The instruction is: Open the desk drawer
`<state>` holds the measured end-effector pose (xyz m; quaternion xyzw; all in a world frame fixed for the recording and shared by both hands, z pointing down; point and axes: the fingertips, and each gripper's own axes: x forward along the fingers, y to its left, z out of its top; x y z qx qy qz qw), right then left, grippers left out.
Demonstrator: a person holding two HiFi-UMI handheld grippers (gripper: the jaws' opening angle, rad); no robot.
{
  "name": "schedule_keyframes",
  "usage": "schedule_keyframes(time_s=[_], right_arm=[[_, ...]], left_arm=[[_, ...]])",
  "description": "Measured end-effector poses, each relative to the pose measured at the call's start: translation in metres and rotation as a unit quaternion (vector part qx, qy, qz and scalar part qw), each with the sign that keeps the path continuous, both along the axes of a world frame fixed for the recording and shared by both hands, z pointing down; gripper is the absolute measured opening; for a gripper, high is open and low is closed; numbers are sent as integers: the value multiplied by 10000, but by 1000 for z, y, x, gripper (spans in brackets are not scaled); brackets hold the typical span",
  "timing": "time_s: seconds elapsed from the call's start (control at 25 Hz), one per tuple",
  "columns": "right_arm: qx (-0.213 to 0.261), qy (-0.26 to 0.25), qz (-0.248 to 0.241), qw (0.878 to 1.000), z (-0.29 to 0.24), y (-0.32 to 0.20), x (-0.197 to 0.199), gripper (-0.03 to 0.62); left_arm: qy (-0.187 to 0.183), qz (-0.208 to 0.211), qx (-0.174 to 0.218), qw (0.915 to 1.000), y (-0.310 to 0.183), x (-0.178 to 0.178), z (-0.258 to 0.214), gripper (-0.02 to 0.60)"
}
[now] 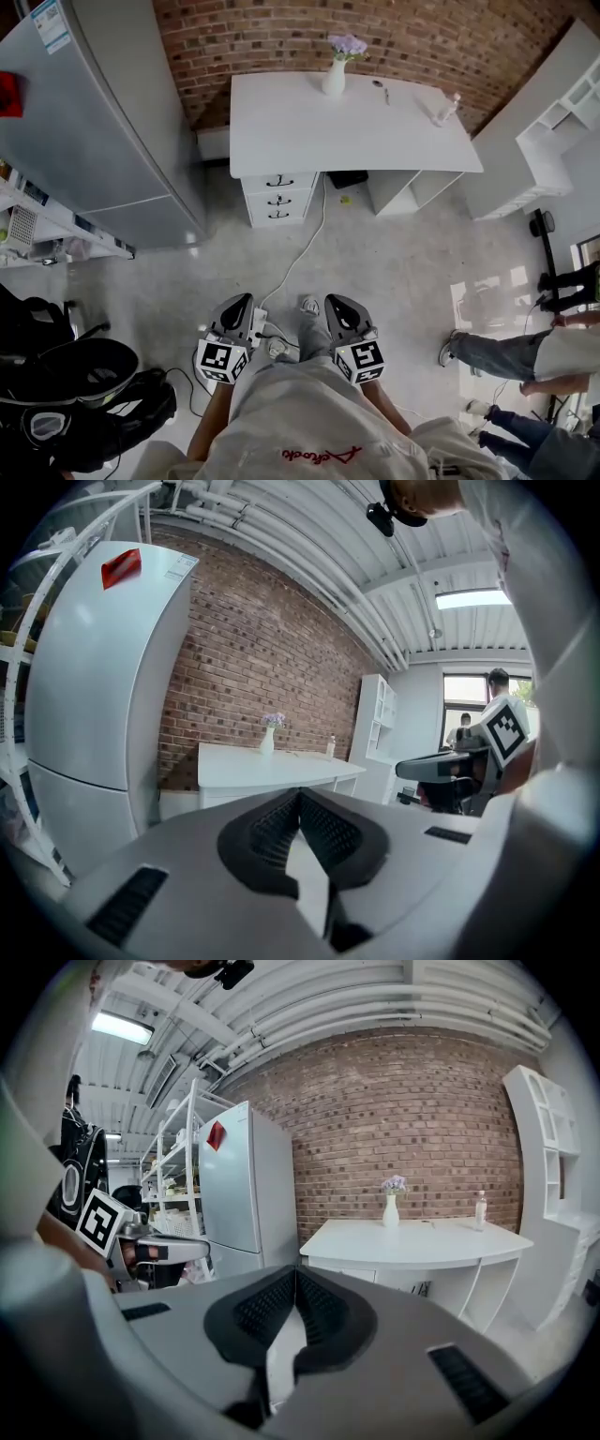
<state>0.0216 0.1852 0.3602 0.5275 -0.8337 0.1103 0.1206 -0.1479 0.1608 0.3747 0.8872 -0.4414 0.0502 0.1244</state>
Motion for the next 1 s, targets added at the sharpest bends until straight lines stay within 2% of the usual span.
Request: schedule_keyframes(time_s=[0.32, 0.64, 1.0], right_arm=[[-69, -172, -480, 9987, 10, -59, -2, 18], [-276, -228, -626, 9974, 29, -123, 19, 18], [-603, -387, -888, 9935, 42, -188, 65, 18]], left_arm=[[-127, -455, -193, 9987, -33, -3, 9, 12], [-274, -619, -543, 9962, -75, 15, 30, 12], [-419, -829, -644, 9936, -154, 65, 29, 12]])
